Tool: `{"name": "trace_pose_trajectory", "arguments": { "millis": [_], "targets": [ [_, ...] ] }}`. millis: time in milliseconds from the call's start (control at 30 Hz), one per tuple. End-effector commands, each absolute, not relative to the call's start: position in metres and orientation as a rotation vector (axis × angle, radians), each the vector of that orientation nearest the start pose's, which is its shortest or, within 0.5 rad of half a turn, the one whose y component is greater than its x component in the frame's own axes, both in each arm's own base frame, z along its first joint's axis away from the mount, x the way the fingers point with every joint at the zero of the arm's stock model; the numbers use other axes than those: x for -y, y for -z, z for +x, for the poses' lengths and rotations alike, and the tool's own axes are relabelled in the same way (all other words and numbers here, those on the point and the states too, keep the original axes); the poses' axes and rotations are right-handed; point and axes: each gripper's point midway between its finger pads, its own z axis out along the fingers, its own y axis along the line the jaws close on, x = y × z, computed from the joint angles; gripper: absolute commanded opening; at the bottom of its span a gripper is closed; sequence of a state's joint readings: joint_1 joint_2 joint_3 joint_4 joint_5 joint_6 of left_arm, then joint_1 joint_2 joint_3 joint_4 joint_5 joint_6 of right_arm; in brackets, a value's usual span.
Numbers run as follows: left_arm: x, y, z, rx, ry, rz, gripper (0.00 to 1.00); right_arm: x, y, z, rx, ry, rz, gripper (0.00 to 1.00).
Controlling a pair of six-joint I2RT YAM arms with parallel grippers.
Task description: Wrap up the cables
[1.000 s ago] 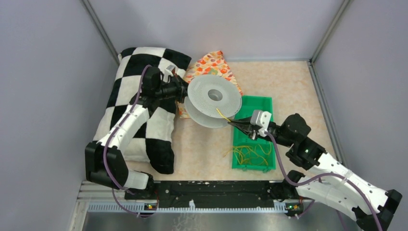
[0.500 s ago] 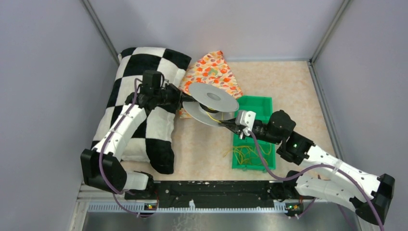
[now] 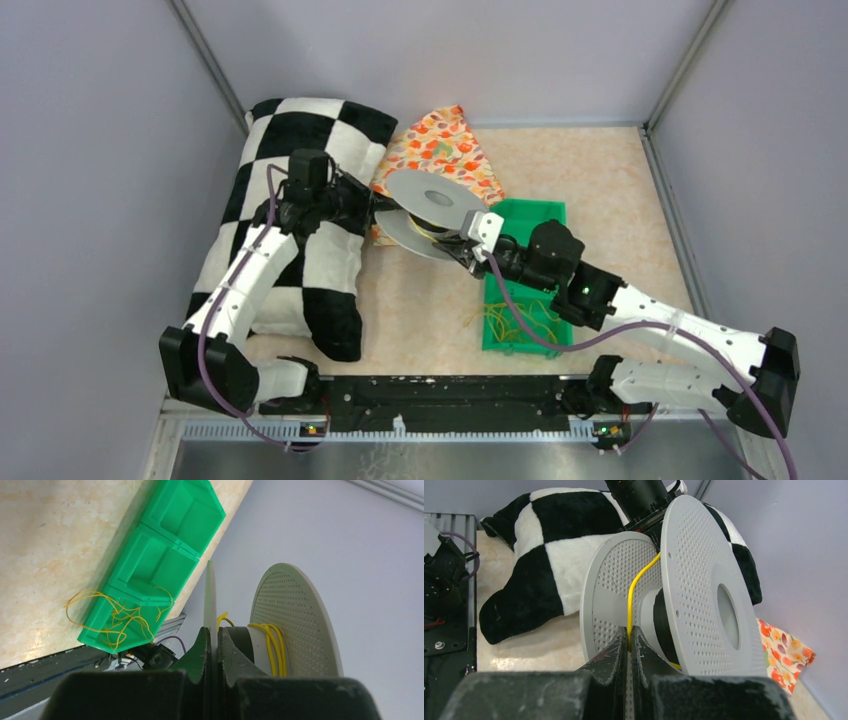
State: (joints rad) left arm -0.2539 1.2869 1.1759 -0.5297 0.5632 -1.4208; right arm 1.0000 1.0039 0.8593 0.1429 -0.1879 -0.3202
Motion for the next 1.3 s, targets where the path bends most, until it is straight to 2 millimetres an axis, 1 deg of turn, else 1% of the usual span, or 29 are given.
{"name": "trace_pose_trajectory", "arguments": {
  "millis": [0,33,167,267,333,367,433,533,600,767,933,1100,1267],
  "targets": [
    [0.197,-0.314,0.343,-2.068,1.426,-1.019,0.0,-0.353,-0.374,0.159,-1.038,-0.851,-1.039,0.0],
    [0.197,-0.316,0.343,-2.062,1.424,-1.007,0.0,-0.357,-0.374,0.16,-1.047,-0.85,-1.035,0.0],
    [0.196,-0.331,0.341,-1.993,1.453,-0.936,0.0,-0.37,-0.368,0.166,-1.088,-0.826,-1.036,0.0],
    [0.194,-0.339,0.339,-1.954,1.467,-0.899,0.0,-0.374,-0.37,0.172,-1.113,-0.811,-0.988,0.0],
    [0.194,-0.34,0.338,-1.952,1.468,-0.892,0.0,-0.374,-0.37,0.177,-1.129,-0.799,-0.957,0.0],
    [0.194,-0.341,0.337,-1.95,1.468,-0.886,0.0,-0.375,-0.369,0.18,-1.142,-0.794,-0.939,0.04],
    [0.195,-0.341,0.337,-1.945,1.478,-0.874,0.0,-0.376,-0.369,0.181,-1.149,-0.801,-0.926,0.21],
    [0.195,-0.344,0.336,-1.923,1.5,-0.862,0.0,-0.379,-0.371,0.178,-1.144,-0.827,-0.92,0.33],
    [0.195,-0.345,0.335,-1.912,1.503,-0.857,0.0,-0.38,-0.371,0.174,-1.14,-0.842,-0.924,0.37],
    [0.195,-0.346,0.335,-1.901,1.511,-0.845,0.0,-0.376,-0.376,0.169,-1.129,-0.861,-0.911,0.39],
    [0.195,-0.345,0.336,-1.898,1.507,-0.843,0.0,-0.367,-0.385,0.164,-1.116,-0.88,-0.884,0.43],
    [0.193,-0.344,0.34,-1.886,1.493,-0.851,0.0,-0.355,-0.399,0.153,-1.1,-0.929,-0.869,0.45],
    [0.189,-0.349,0.344,-1.862,1.478,-0.836,0.0,-0.337,-0.408,0.139,-1.117,-0.98,-0.855,0.47]
  ]
}}
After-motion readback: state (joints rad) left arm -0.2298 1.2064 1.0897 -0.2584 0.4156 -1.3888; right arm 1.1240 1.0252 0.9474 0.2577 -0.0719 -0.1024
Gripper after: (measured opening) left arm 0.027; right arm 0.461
